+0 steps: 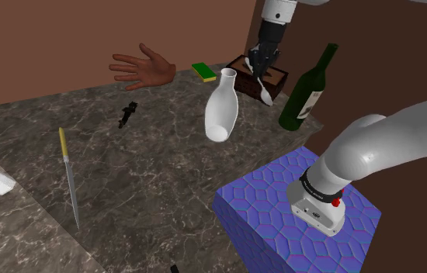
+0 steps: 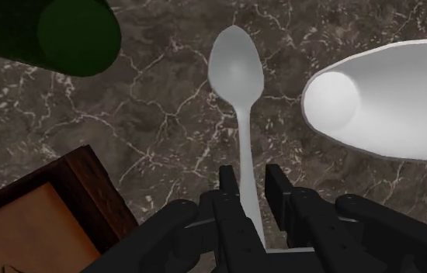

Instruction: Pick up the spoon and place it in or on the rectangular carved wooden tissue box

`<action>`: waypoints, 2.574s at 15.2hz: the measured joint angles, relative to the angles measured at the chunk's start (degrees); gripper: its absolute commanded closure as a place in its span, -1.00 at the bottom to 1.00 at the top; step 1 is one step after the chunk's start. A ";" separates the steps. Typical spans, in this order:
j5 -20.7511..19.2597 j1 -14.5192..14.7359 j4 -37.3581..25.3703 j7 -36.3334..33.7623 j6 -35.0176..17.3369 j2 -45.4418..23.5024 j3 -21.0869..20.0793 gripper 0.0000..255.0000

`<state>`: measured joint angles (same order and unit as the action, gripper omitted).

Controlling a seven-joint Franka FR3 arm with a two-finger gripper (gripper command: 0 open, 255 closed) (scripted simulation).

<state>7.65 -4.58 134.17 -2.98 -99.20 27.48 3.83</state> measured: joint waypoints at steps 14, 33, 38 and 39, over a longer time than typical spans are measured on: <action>-1.21 -5.06 -27.07 14.93 4.15 -25.12 10.07 1.00; 0.32 -6.23 -23.93 19.07 -5.32 -32.02 11.23 1.00; 0.37 -6.26 -24.01 19.13 -5.40 -32.16 11.24 -1.00; 0.36 -6.27 -23.99 19.13 -5.41 -32.19 11.25 -1.00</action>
<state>8.01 -10.85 110.17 16.15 -104.61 -4.70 15.09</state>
